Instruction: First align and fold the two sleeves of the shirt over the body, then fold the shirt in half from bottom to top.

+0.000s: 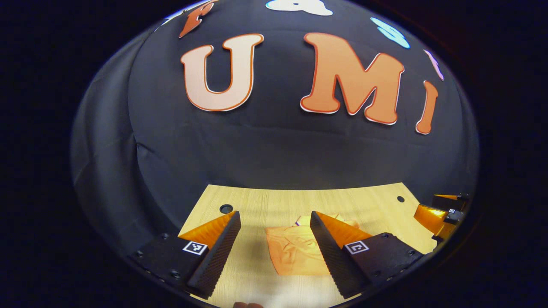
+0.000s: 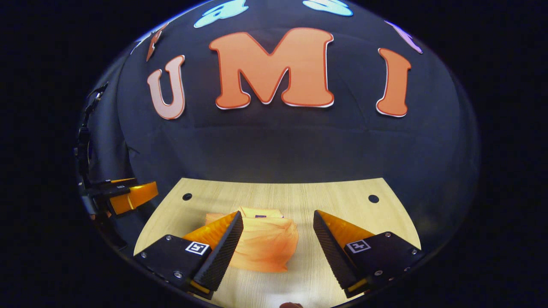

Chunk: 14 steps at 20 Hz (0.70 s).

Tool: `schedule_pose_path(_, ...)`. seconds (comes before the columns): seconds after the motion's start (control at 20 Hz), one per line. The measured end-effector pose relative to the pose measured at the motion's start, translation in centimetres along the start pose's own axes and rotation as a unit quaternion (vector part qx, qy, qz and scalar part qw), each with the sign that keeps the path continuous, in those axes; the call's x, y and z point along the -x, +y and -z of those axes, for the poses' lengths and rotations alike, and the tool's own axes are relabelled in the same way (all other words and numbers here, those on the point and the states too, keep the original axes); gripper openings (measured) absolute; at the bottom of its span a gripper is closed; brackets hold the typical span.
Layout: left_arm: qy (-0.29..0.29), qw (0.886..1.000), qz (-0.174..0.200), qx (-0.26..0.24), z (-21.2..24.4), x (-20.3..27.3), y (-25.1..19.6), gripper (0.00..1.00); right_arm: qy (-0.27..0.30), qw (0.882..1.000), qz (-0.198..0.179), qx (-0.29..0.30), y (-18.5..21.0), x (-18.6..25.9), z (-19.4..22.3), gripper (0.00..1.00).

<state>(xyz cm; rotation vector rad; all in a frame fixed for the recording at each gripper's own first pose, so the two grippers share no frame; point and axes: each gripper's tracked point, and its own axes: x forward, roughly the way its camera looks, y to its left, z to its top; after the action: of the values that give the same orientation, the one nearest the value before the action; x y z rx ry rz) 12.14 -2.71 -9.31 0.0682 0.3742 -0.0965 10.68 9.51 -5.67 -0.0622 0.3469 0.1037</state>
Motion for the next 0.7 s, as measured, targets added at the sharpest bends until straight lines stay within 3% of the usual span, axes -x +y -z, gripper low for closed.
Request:
schedule_pose_path(0.3,-0.061,0.998,-0.004,-0.025,-0.7,6.0,0.0,1.00,-0.060,0.998,-0.003,-0.010,0.8,5.0,-1.5,1.00)
schedule_pose_path(0.6,-0.082,0.997,0.012,-0.007,-0.8,7.8,0.3,1.00,-0.085,0.996,-0.004,-0.013,1.1,6.8,-1.4,1.00)
schedule_pose_path(0.7,-0.089,0.996,0.016,-0.011,-1.1,8.2,0.2,1.00,-0.099,0.995,0.012,-0.023,0.5,6.7,-1.7,1.00)
